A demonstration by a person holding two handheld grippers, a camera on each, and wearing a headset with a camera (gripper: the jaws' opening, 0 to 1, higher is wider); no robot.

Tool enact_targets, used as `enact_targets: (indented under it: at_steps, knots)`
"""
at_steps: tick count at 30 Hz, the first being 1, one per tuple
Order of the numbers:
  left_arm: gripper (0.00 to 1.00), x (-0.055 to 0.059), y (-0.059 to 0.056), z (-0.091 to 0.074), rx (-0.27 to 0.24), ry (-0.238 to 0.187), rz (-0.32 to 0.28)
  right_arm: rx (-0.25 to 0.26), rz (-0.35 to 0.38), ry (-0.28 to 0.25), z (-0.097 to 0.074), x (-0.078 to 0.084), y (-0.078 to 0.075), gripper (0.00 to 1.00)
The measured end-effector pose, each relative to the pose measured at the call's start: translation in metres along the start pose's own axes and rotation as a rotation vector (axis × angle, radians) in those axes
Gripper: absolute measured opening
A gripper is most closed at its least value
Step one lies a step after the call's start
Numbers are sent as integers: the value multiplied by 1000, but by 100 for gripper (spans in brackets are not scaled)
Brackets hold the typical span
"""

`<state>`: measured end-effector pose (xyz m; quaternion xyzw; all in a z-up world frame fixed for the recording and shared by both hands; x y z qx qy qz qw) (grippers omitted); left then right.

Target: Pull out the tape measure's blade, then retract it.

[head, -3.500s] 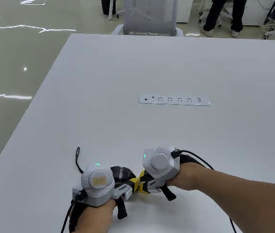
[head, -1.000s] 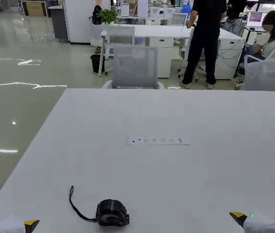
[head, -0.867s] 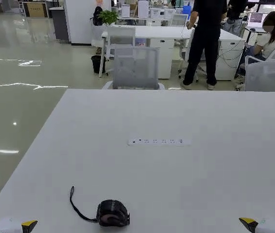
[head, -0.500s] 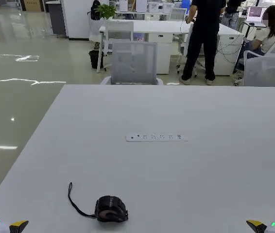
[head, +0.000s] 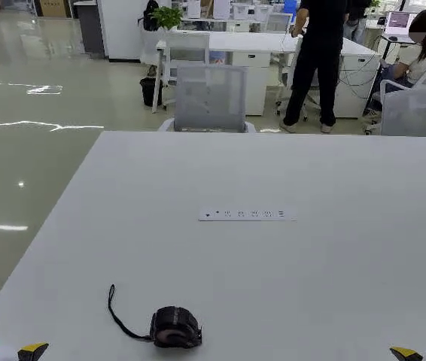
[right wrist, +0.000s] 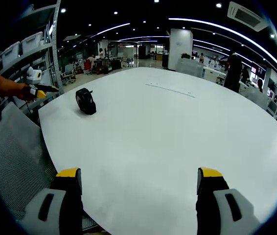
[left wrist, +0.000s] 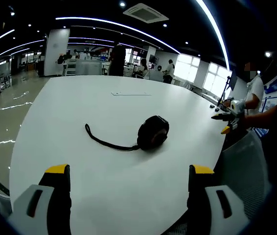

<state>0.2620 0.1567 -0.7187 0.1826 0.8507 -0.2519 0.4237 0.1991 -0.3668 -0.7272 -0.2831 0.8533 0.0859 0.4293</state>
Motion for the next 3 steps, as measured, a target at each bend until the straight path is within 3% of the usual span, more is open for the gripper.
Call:
enact_targets:
  at_steps: [3]
  knots:
    - [99, -1, 4, -4, -6, 6, 10, 8, 18, -15, -1, 1, -2, 100]
Point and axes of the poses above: the centre of the closed fingertips' face, and the gripper's own axes: z roughly forward along the fingers, y roughly to its left, x roughly out of its underside, the point moved 6 cm from there along -z, roughly backward along the fingers, and after that the axes turned 6 degrees about -z, right-handed, at the moved point
